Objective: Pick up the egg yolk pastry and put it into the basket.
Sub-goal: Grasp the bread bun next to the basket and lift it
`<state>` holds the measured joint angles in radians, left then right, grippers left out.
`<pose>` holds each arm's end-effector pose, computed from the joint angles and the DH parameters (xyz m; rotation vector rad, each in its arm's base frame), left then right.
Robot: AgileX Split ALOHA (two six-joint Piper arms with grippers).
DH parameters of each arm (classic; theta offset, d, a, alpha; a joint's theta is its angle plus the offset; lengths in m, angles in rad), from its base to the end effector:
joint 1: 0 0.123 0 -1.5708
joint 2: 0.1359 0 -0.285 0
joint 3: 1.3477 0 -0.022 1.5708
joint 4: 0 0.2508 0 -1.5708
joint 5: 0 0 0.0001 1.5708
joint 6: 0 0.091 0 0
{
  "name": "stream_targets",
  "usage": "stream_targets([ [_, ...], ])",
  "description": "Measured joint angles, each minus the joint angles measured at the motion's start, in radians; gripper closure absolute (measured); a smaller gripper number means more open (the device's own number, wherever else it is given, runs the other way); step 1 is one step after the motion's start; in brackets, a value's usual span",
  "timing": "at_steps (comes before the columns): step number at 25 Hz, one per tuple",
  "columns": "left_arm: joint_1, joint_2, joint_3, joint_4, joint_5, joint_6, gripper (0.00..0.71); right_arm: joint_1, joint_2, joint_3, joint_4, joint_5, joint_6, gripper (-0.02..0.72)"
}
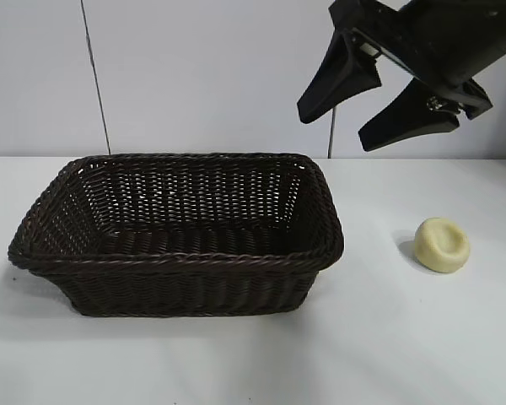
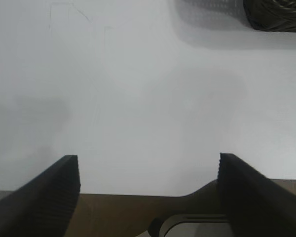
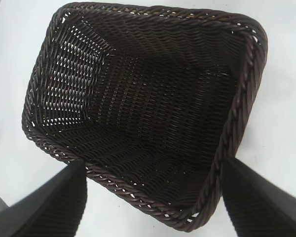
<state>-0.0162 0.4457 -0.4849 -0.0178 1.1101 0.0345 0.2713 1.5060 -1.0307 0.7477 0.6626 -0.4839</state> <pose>0.0582 -0.0024 0.2572 0.0608 2.5536 -0.0164 0.2899 0.1202 0.2676 -0.3417 2.4741 0.7121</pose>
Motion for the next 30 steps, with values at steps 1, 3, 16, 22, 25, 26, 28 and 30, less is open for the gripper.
stream_targets([
  [1, 0.0, 0.0, 0.0, 0.001, 0.0, 0.0, 0.151, 0.0, 0.0, 0.0, -0.002, 0.002, 0.009, 0.155],
  [3, 0.0, -0.004, 0.0, 0.001, -0.001, 0.0, 0.151, 0.0, 0.0, 0.0, -0.012, 0.004, 0.029, 0.155],
  [16, 0.0, -0.458, -0.003, 0.001, 0.021, 0.0, 0.151, -0.015, 0.0, 0.0, -0.219, 0.024, 0.187, 0.155],
  [22, 0.0, -0.458, -0.003, 0.001, 0.021, 0.0, 0.151, -0.14, 0.021, -0.001, -0.239, 0.03, 0.207, 0.155],
  [25, 0.0, -0.458, -0.003, 0.001, 0.021, 0.0, 0.151, -0.214, 0.052, -0.015, -0.245, 0.053, 0.207, 0.155],
  [26, 0.0, -0.458, -0.003, 0.001, 0.021, 0.0, 0.151, -0.239, 0.06, -0.017, -0.247, 0.054, 0.207, 0.155],
  [28, 0.0, -0.458, -0.003, 0.001, 0.021, 0.0, 0.151, -0.279, 0.076, -0.018, -0.248, 0.053, 0.207, 0.155],
  [30, 0.0, -0.458, -0.003, 0.001, 0.021, 0.0, 0.151, -0.297, 0.084, -0.018, -0.252, 0.051, 0.207, 0.155],
])
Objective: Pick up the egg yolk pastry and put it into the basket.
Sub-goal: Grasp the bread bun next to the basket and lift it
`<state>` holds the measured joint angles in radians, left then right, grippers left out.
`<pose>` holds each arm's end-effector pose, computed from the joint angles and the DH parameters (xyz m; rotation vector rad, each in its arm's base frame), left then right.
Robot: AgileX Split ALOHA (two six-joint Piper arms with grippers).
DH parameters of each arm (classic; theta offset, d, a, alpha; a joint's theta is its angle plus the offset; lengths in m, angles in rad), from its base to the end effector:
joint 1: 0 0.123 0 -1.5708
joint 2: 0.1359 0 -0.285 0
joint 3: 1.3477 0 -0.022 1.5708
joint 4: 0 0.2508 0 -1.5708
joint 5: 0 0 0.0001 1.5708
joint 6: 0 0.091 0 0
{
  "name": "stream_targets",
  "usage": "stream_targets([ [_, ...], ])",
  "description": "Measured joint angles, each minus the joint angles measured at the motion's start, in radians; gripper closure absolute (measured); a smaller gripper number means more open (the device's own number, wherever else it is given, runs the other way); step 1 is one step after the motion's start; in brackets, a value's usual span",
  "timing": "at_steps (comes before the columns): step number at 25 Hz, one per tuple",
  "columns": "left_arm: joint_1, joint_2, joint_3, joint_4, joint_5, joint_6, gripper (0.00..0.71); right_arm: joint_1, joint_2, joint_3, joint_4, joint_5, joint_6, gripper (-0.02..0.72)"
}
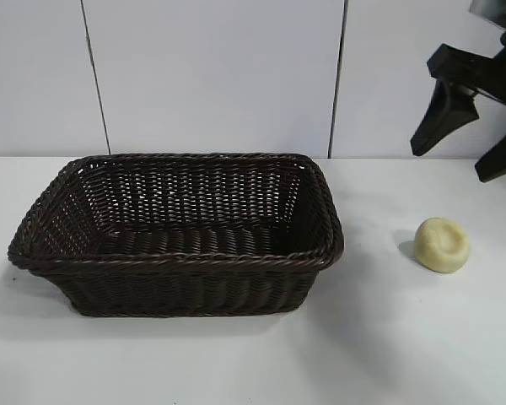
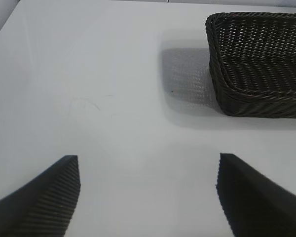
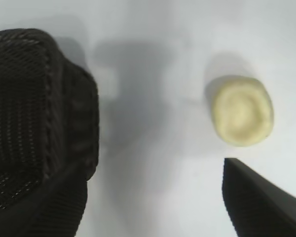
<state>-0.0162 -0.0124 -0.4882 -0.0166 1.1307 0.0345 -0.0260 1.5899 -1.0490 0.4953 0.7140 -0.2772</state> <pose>-0.0085 -0.0012 0.2684 0.0551 2.1129 -0.0092 0.3184 0.0201 0.2371 0.0807 2.6564 0.4500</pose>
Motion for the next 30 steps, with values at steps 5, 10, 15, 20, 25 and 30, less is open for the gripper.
stream_targets([
  [5, 0.0, 0.0, 0.0, 0.0, 0.0, 0.0, 0.151, -0.001, 0.034, -0.009, -0.002, -0.017, 0.0, 0.155],
  [10, 0.0, 0.0, 0.0, 0.0, 0.0, 0.0, 0.151, -0.001, 0.102, -0.011, -0.001, -0.085, 0.0, 0.155],
  [15, 0.0, 0.0, -0.001, 0.0, 0.0, 0.001, 0.151, -0.001, 0.186, -0.012, -0.001, -0.156, 0.0, 0.155],
  [20, 0.0, 0.0, -0.001, 0.0, 0.0, 0.001, 0.151, -0.001, 0.276, -0.012, -0.001, -0.216, 0.0, 0.155],
  [25, 0.0, 0.0, -0.001, 0.0, 0.0, 0.001, 0.151, -0.001, 0.342, -0.012, -0.001, -0.245, 0.0, 0.155],
  [30, 0.0, 0.0, -0.001, 0.0, 0.0, 0.001, 0.151, -0.001, 0.366, -0.012, -0.001, -0.264, 0.011, 0.344],
])
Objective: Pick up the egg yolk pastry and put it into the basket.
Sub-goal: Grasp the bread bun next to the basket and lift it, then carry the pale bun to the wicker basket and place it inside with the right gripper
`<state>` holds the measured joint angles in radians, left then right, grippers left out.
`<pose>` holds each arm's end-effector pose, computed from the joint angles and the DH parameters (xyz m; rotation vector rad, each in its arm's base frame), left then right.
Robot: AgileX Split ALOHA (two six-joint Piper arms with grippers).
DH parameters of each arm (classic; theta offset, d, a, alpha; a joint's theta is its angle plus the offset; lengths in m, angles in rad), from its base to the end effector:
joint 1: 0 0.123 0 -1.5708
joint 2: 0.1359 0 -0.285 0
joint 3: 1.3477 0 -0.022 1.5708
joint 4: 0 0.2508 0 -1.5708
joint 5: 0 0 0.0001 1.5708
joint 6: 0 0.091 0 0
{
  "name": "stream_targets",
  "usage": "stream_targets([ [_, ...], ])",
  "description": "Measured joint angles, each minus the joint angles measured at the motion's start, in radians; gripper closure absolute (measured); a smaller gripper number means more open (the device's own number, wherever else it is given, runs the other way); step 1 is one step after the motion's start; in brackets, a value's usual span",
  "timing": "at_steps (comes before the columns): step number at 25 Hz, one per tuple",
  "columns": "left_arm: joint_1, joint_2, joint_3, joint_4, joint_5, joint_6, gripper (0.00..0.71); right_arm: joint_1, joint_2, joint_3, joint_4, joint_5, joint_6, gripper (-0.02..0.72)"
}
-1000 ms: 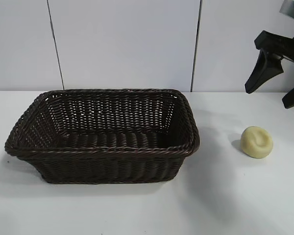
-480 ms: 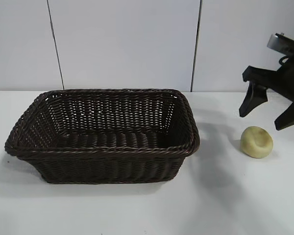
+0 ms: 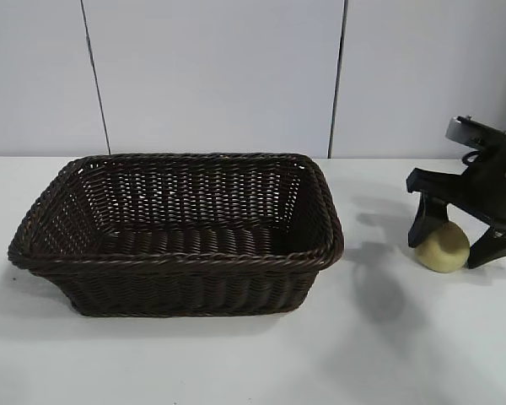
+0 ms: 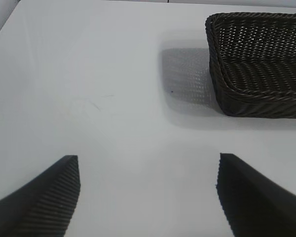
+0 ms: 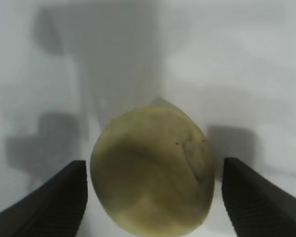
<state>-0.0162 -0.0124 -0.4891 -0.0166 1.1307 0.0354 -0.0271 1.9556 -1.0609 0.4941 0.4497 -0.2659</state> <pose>-0.0086 -0.0012 0.2686 0.0560 2.1119 -0.0086 0.3628 0.0090 0.1209 0.2427 2.7696 0.3290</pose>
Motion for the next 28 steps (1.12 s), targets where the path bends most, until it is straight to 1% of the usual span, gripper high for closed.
stream_targets([
  [2, 0.0, 0.0, 0.0, 0.0, 0.0, 0.0, 0.151, 0.0, 0.0, -0.001, 0.0, -0.002, 0.001, 0.519],
  [3, 0.0, 0.0, 0.0, 0.0, 0.0, 0.0, 0.151, 0.0, 0.0, -0.004, 0.0, -0.003, 0.002, 0.584],
  [4, 0.0, 0.0, 0.0, 0.0, 0.0, 0.0, 0.151, 0.0, 0.0, -0.005, 0.001, -0.003, 0.003, 0.621],
  [5, 0.0, 0.0, 0.0, 0.0, 0.0, 0.0, 0.151, 0.0, 0.0, -0.005, 0.002, -0.003, 0.003, 0.638],
  [8, 0.0, 0.0, 0.0, 0.0, 0.0, 0.0, 0.151, 0.0, -0.007, -0.005, 0.003, 0.011, 0.003, 0.659],
  [11, 0.0, 0.0, 0.0, 0.0, 0.0, 0.0, 0.151, 0.0, -0.034, -0.007, 0.003, 0.045, 0.003, 0.664],
  [14, 0.0, 0.0, 0.0, 0.0, 0.0, 0.0, 0.151, -0.001, -0.09, -0.023, -0.001, 0.109, 0.003, 0.67],
  [20, 0.0, 0.0, 0.0, 0.0, 0.0, 0.0, 0.151, 0.001, -0.245, -0.078, 0.0, 0.191, 0.003, 0.671],
  [24, 0.0, 0.0, 0.0, 0.0, 0.0, 0.0, 0.151, 0.014, -0.315, -0.09, 0.008, 0.214, 0.003, 0.671],
  [28, 0.0, 0.0, 0.0, 0.0, 0.0, 0.0, 0.151, 0.085, -0.325, -0.09, 0.008, 0.21, 0.003, 0.671],
])
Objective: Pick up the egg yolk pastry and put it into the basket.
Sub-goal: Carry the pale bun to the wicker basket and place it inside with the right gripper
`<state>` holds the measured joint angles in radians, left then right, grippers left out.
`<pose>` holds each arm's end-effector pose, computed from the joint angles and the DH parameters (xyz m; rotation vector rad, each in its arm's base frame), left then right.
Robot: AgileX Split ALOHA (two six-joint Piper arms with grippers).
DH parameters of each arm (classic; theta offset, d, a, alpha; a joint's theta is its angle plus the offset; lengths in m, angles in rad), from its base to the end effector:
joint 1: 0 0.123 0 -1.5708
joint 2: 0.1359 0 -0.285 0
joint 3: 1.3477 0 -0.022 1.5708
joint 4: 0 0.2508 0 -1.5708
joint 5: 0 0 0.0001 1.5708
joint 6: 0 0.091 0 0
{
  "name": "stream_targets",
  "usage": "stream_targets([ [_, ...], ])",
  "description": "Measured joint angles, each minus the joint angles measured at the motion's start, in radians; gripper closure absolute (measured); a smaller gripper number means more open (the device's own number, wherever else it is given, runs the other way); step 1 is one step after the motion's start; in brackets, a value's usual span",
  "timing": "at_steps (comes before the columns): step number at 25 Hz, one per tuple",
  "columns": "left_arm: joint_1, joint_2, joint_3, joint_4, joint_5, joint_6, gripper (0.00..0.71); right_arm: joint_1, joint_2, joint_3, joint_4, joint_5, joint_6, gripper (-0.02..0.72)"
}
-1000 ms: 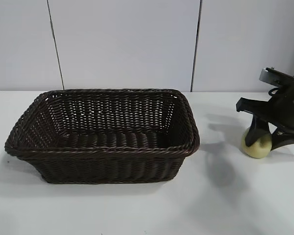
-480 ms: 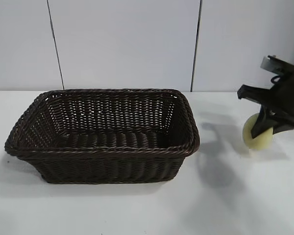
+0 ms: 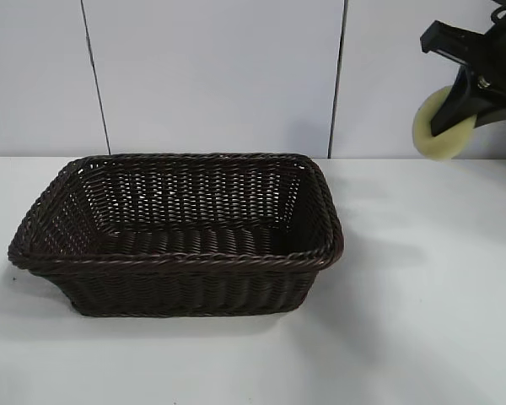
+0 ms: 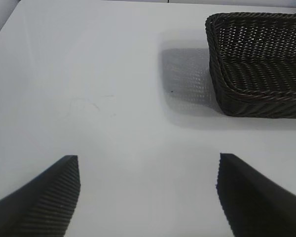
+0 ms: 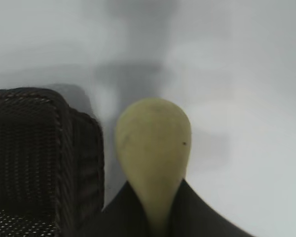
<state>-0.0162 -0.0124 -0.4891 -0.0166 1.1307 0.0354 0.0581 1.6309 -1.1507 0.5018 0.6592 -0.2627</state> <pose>-0.0086 -0.0012 0.2686 0.0560 2.1119 -0.0086 0.3411 0.0467 0.2541 -0.0021 2.5593 0.4612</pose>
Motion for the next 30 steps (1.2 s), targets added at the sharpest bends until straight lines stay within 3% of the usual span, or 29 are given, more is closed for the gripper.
stream_targets([
  [11, 0.0, 0.0, 0.0, 0.0, 0.0, 0.0, 0.151, 0.338, 0.001, 0.0, 0.048, -0.137, 0.0, 0.671],
  [18, 0.0, 0.0, 0.0, 0.0, 0.0, 0.0, 0.151, 0.501, 0.001, 0.0, 0.054, -0.245, 0.001, 0.671],
  [30, 0.0, 0.0, 0.0, 0.0, 0.0, 0.0, 0.15, 0.569, 0.196, 0.0, 0.09, -0.44, 0.001, 0.671],
])
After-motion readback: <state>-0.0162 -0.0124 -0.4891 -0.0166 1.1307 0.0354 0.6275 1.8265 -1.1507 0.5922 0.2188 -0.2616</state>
